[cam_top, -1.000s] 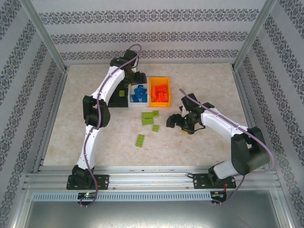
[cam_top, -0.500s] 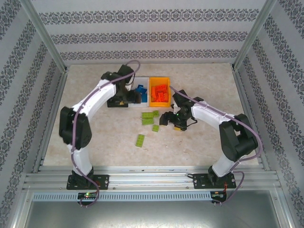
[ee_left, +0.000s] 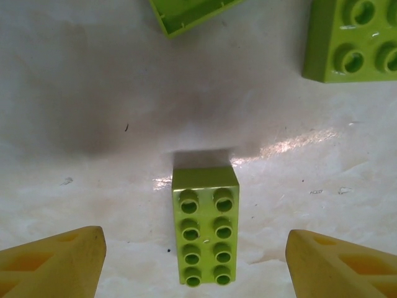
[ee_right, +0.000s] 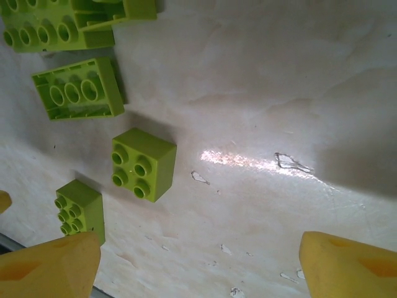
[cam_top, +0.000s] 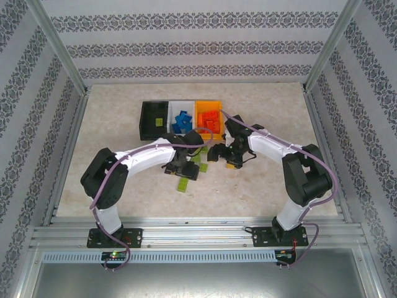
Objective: Sort the legos into containers by color
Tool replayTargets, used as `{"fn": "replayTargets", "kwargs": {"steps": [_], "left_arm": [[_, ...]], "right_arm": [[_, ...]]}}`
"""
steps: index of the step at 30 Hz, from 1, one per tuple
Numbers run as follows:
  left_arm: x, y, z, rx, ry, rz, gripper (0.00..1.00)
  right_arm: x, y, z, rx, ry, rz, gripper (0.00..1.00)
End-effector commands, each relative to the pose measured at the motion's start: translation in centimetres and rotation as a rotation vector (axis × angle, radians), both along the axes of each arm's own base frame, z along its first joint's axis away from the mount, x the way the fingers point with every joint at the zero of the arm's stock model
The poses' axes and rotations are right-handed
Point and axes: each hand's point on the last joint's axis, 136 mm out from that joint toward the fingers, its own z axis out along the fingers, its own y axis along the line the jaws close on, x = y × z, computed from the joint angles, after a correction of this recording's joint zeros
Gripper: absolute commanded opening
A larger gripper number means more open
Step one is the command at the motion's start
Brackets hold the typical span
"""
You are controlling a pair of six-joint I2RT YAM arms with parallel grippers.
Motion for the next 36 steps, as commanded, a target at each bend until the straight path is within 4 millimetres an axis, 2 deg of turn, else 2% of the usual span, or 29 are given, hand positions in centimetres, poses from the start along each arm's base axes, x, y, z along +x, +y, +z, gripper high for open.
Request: {"fn": "replayTargets", "kwargs": {"steps": [1, 5, 9, 13, 18, 23, 26, 29, 32, 36], "left_arm": [[-0.4, -1.1, -1.4, 0.010, -0.004, 0.007, 0.76], [-1.4, -1.2, -3.1, 0.017, 0.031, 0.012, 0.74], [-2.3, -0.5, -4.5, 0.040, 0.060, 0.025, 0.70], [-2.7, 0.3, -4.9, 0.067, 0.066, 0.018, 0.59], [-2.8, 0.6, -4.8, 0.074, 0.062, 0.021, 0.38], [-1.8, 1.2, -3.2, 0.083, 0.025, 0.015, 0.34], [-0.4, 2.8, -1.5, 0.098, -0.009, 0.027, 0.32], [2.1, 5.2, 1.1, 0.075, -0.060, 0.084, 0.32], [5.6, 8.2, 4.4, 0.035, -0.138, 0.166, 0.32], [11.3, 12.4, 8.2, -0.019, -0.238, 0.291, 0.32]], "right_arm": [[-0.3, -0.3, 0.2, 0.014, -0.006, 0.016, 0.84], [-0.5, -0.8, 0.1, 0.017, 0.000, 0.006, 0.84], [-0.6, -1.0, 0.1, 0.018, -0.003, -0.003, 0.84], [-0.6, -1.1, 0.0, 0.019, 0.000, -0.006, 0.84], [-0.5, -1.0, 0.0, 0.021, 0.001, -0.010, 0.84], [-0.5, -0.6, 0.0, 0.025, 0.003, -0.004, 0.84], [-0.5, -0.3, -0.1, 0.025, 0.007, 0.004, 0.84], [-0.5, 0.1, 0.0, 0.027, 0.008, 0.012, 0.84], [-0.6, 0.3, -0.1, 0.028, 0.012, 0.016, 0.84], [-0.6, 0.7, -0.1, 0.028, 0.010, 0.019, 0.84]]}}
